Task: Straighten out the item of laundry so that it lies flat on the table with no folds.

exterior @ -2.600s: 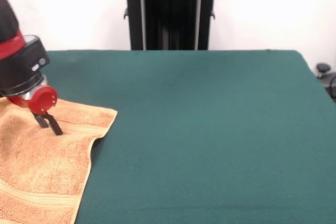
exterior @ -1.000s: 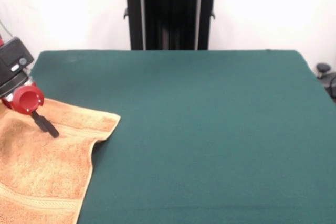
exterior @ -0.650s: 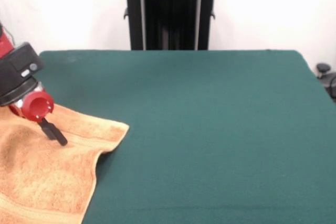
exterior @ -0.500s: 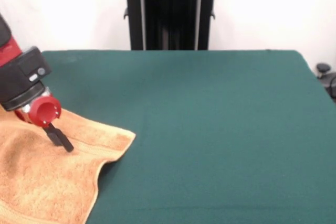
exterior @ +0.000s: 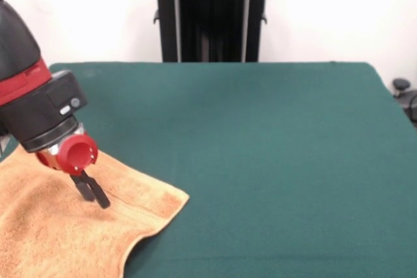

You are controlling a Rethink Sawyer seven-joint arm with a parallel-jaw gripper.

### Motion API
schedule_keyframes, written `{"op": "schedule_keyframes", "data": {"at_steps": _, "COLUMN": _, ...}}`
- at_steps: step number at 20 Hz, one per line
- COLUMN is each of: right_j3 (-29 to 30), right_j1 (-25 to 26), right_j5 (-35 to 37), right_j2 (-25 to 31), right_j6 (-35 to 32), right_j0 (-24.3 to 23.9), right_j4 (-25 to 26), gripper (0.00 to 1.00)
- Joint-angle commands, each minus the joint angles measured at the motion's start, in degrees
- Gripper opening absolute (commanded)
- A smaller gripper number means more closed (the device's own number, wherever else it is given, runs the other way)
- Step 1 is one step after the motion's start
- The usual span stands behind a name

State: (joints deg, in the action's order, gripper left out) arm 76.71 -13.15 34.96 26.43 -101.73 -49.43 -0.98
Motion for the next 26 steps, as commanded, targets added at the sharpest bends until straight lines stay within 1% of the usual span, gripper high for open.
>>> {"op": "schedule_keyframes", "data": {"at_steps": 1, "right_j3": 8.83, "right_j1": 9.96, "right_j5": -7.37, "right_j2": 0.26, "right_j6": -14.43, "right_j0": 7.08, "right_j4": -3.29, "gripper": 1.0}}
{"op": "schedule_keyframes", "data": {"at_steps": 11, "right_j3": 10.06, "right_j1": 8.63, "right_j5": -8.26, "right_j2": -2.25, "right_j6": -16.07, "right_j0": 9.94, "right_j4": -7.61, "gripper": 1.0}}
{"op": "schedule_keyframes", "data": {"at_steps": 15, "right_j3": 10.64, "right_j1": 7.69, "right_j5": -6.94, "right_j2": -3.98, "right_j6": -17.92, "right_j0": 11.59, "right_j4": -10.34, "gripper": 1.0}}
{"op": "schedule_keyframes", "data": {"at_steps": 26, "right_j3": 15.55, "right_j1": 4.47, "right_j5": -7.53, "right_j2": -6.33, "right_j6": -20.57, "right_j0": 14.87, "right_j4": -18.02, "gripper": 1.0}}
